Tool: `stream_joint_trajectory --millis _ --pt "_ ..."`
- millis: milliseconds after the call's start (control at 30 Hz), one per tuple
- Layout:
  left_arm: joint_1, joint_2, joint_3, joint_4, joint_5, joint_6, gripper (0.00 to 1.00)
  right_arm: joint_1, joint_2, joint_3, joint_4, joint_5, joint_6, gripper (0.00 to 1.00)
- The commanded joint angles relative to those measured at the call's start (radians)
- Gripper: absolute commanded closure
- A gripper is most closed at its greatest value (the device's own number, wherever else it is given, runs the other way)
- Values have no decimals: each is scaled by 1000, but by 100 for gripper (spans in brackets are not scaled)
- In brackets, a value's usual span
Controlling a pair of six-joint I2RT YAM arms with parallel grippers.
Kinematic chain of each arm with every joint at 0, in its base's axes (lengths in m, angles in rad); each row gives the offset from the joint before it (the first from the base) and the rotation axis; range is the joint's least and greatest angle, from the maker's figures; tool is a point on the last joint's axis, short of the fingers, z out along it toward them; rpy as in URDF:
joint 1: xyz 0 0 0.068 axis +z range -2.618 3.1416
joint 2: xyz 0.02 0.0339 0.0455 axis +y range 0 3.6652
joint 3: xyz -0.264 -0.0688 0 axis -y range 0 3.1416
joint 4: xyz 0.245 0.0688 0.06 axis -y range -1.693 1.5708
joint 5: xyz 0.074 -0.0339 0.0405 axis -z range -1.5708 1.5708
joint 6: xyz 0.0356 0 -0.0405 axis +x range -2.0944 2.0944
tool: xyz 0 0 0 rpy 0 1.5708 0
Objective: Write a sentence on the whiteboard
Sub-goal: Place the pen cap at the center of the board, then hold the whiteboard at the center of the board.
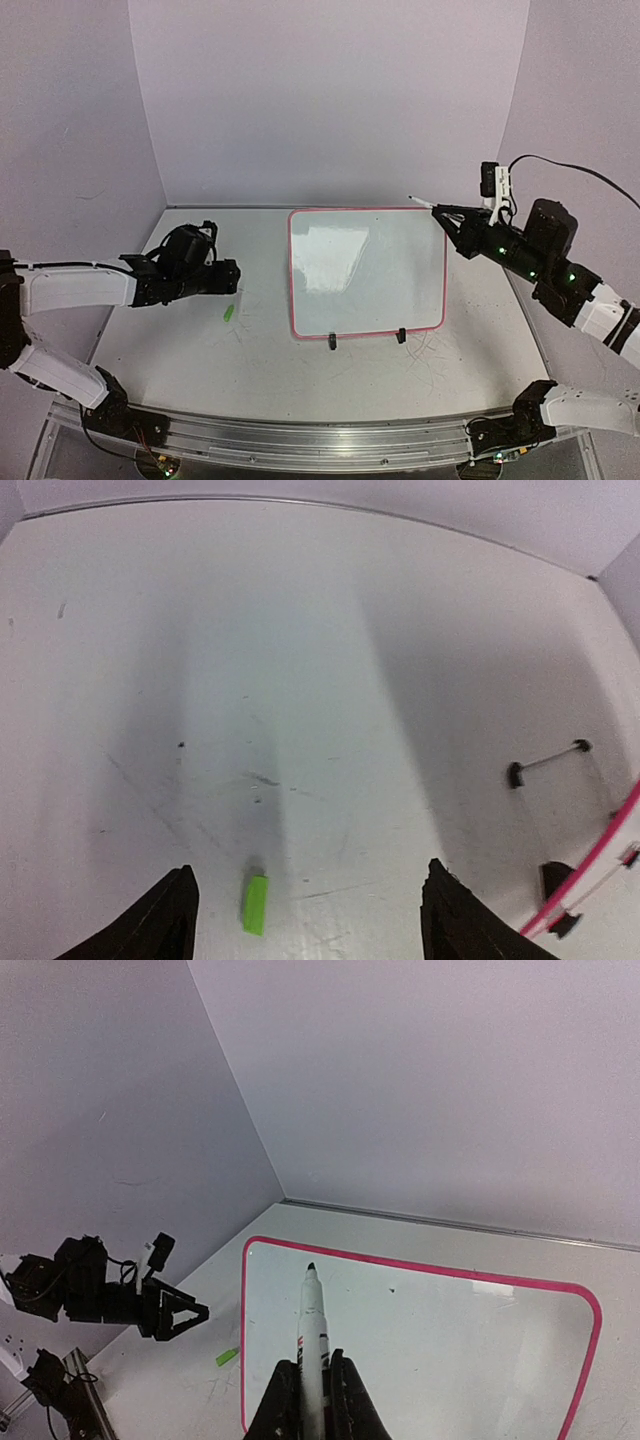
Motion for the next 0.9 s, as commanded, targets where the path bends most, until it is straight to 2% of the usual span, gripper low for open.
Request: stream_joint_trajectory --millis 0,67,133,267,333,400,467,733,867 --pt "64 -101 34 168 431 48 20 2 42 37 37 -56 -17 100" --pt "84 -97 33 276 631 47 16 1 83 69 3 -82 -36 100" --pt "89 -55 66 322 772 48 3 2 124 97 -22 -100 -46 100" --pt "110 53 118 429 971 28 1 21 175 132 -27 -145 -55 100" --pt "143 112 115 534 1062 -14 3 47 191 145 -19 -136 -66 100" --pt "176 180 138 634 1185 -63 10 79 210 164 -17 -121 -80 100" --pt "192 243 175 656 1263 -63 16 105 228 179 -16 -111 -89 100" --pt "224 459 347 671 1387 -74 21 226 335 241 -15 -36 -109 100" --pt "230 507 402 675 1408 -61 37 253 363 263 -14 -4 -117 100"
